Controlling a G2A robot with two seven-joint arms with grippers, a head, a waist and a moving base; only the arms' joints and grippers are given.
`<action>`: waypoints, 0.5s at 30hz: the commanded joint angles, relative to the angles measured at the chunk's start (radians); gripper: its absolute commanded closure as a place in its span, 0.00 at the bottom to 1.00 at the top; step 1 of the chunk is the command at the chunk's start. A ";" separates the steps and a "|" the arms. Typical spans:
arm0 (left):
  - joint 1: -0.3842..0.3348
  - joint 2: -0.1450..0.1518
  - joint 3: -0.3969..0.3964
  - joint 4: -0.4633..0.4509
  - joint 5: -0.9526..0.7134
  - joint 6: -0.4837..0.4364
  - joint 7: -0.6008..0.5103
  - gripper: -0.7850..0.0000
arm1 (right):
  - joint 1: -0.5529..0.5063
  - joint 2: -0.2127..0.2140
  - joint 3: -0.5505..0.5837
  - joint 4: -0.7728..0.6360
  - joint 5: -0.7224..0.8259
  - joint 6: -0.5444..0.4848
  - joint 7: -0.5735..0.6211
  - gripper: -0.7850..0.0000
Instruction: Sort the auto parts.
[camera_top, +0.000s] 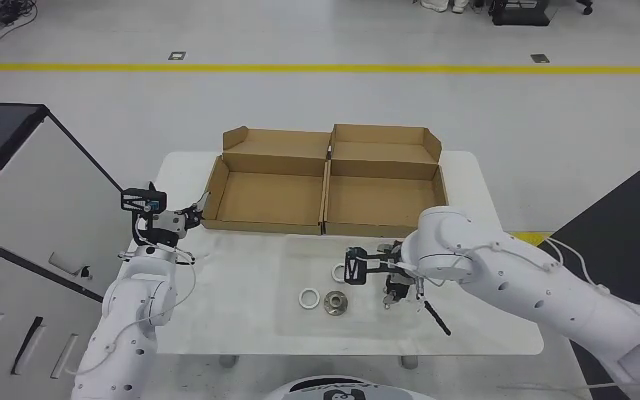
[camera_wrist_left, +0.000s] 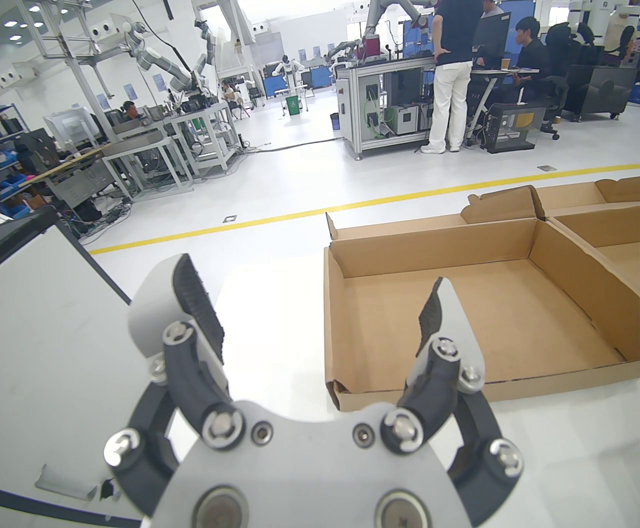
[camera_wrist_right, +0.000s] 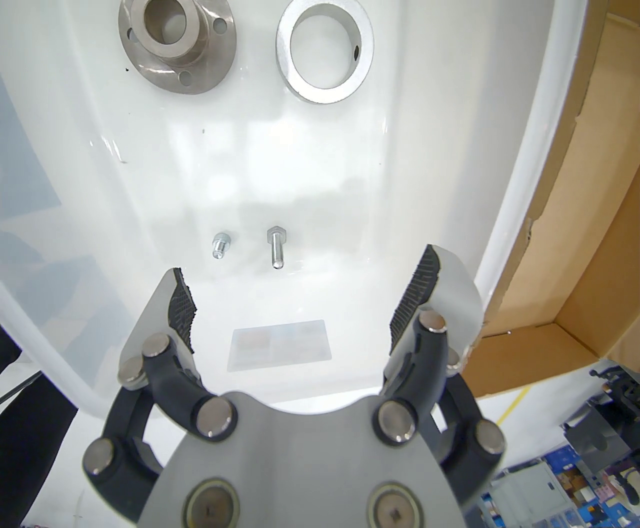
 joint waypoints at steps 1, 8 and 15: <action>0.000 0.000 0.000 0.000 0.000 0.000 0.000 0.00 | 0.001 -0.002 -0.006 0.005 -0.006 -0.002 -0.002 0.00; 0.000 0.000 0.000 0.000 0.000 0.000 0.000 0.00 | 0.005 -0.009 -0.018 0.024 -0.013 -0.005 -0.005 0.00; 0.000 0.000 0.000 0.000 0.000 0.000 0.000 0.00 | 0.000 -0.011 -0.021 0.028 -0.014 -0.005 -0.005 0.49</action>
